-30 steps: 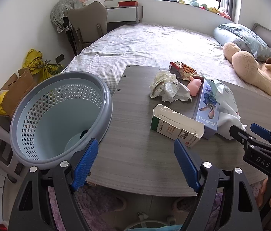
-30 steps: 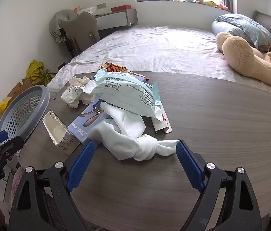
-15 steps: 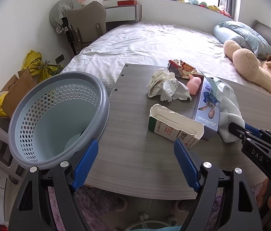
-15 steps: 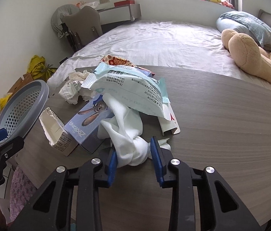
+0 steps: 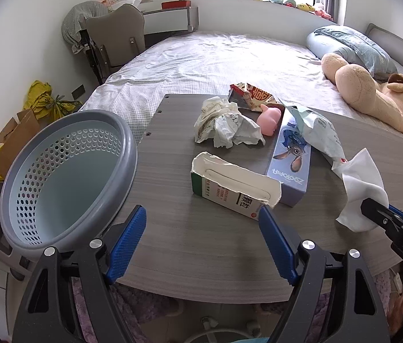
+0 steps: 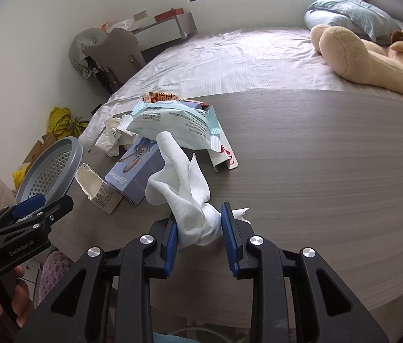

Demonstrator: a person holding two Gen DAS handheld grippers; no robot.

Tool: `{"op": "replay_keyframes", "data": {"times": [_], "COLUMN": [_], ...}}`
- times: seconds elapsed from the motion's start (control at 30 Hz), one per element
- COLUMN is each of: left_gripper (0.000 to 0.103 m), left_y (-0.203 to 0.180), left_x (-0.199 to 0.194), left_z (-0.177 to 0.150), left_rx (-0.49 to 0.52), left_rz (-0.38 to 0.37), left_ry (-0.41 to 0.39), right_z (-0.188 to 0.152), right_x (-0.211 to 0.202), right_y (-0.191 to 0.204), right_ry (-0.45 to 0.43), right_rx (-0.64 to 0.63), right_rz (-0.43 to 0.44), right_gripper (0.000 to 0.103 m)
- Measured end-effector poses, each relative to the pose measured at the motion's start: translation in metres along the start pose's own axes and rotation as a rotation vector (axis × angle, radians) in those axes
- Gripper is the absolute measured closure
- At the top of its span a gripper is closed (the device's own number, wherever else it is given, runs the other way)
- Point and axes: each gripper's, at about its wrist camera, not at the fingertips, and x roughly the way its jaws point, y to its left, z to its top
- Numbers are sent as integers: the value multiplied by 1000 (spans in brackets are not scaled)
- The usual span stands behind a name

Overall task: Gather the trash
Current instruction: 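Grasp the empty white carton with the left tool while the right tool holds the tissue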

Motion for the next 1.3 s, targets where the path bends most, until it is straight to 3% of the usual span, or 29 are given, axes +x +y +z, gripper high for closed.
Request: {"op": "replay_keyframes", "data": {"times": [0.23,0.53,1.1,1.3], "left_gripper": [26,26,26,26], "left_y": [-17,-24,20,20], "left_x": [12,31,22,3], "left_z": [3,5,0,1], "left_rx": [7,-7,-82,-84], "left_rz": [-48,-27,79,75], "left_ry": [16,47,67,28], "right_z": [-5,-5,-5,-5], "right_x": [-6,-9,-9,-9], "right_y": [-12,-19,-14,-13], "right_ry": [-7,-11,-12,-17], "right_rx": [42,62,49,49], "right_rz": [5,10,12,14], "right_gripper": [75,75,75,75]}}
